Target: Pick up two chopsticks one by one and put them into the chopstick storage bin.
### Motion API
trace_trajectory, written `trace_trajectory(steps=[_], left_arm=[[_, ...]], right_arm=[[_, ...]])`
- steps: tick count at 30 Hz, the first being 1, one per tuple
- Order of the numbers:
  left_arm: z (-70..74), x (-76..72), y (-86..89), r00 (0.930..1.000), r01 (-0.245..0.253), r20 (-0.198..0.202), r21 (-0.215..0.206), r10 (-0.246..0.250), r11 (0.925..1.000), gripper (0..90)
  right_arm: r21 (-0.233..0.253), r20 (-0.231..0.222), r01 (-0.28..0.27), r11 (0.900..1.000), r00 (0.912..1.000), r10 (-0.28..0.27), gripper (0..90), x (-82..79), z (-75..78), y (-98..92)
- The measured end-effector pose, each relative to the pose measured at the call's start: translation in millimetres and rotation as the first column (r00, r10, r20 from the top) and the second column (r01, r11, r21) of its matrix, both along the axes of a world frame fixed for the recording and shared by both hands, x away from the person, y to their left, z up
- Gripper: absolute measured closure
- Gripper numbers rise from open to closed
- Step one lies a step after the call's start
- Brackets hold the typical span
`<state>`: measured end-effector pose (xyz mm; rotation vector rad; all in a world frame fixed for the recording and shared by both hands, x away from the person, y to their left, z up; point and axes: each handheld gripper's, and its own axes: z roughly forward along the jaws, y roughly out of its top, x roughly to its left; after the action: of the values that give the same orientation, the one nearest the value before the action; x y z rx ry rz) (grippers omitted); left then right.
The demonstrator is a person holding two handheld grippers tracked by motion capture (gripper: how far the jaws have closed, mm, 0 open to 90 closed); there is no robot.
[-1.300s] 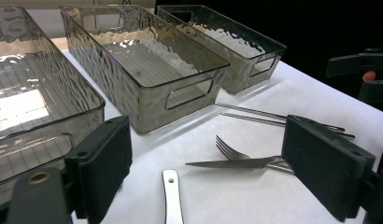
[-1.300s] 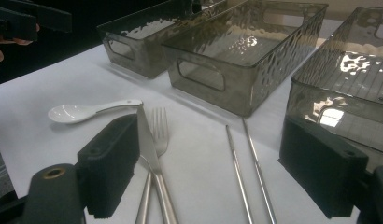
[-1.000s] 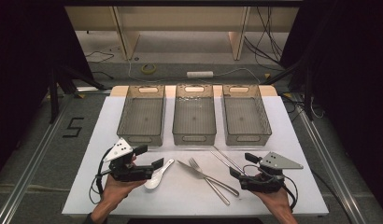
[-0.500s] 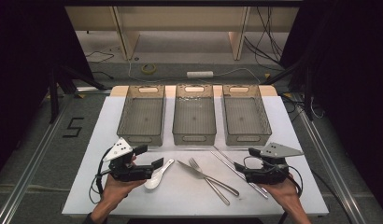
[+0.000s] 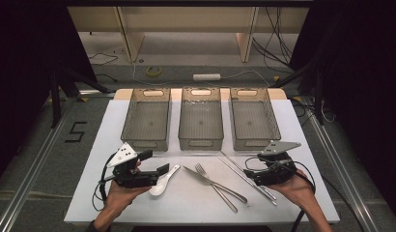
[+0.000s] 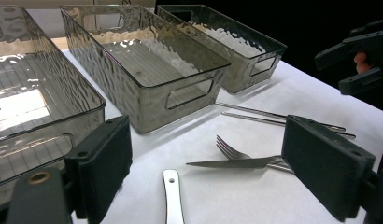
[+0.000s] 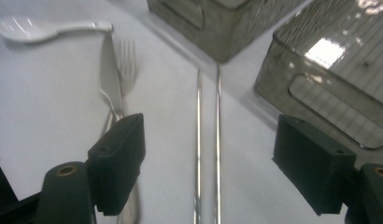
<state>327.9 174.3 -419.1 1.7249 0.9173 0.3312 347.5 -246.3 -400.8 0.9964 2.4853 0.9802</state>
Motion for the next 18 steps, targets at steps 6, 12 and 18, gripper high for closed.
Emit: trace_trajectory(steps=[6, 12, 18], left_arm=[[0.1, -0.1, 0.0, 1.0000, 0.001, 0.001, -0.001, -0.001, 1.0000, 15.7], [0.0, -0.1, -0.6, 1.0000, 0.002, 0.002, 0.000, -0.002, 1.0000, 15.7], [0.1, -0.3, -0.8, 1.0000, 0.003, 0.002, 0.001, -0.003, 1.0000, 15.7]], right_arm=[[-0.124, -0.073, -0.010, 0.992, 0.9974, 0.001, 30.2, 14.9, -4.2, 0.0], [-0.246, -0.152, -0.037, 0.969, 0.9883, -0.001, 34.3, 23.3, -13.7, 2.4], [-0.335, -0.224, -0.063, 0.940, 0.9746, -0.014, 42.4, 28.5, -25.9, 5.5]])
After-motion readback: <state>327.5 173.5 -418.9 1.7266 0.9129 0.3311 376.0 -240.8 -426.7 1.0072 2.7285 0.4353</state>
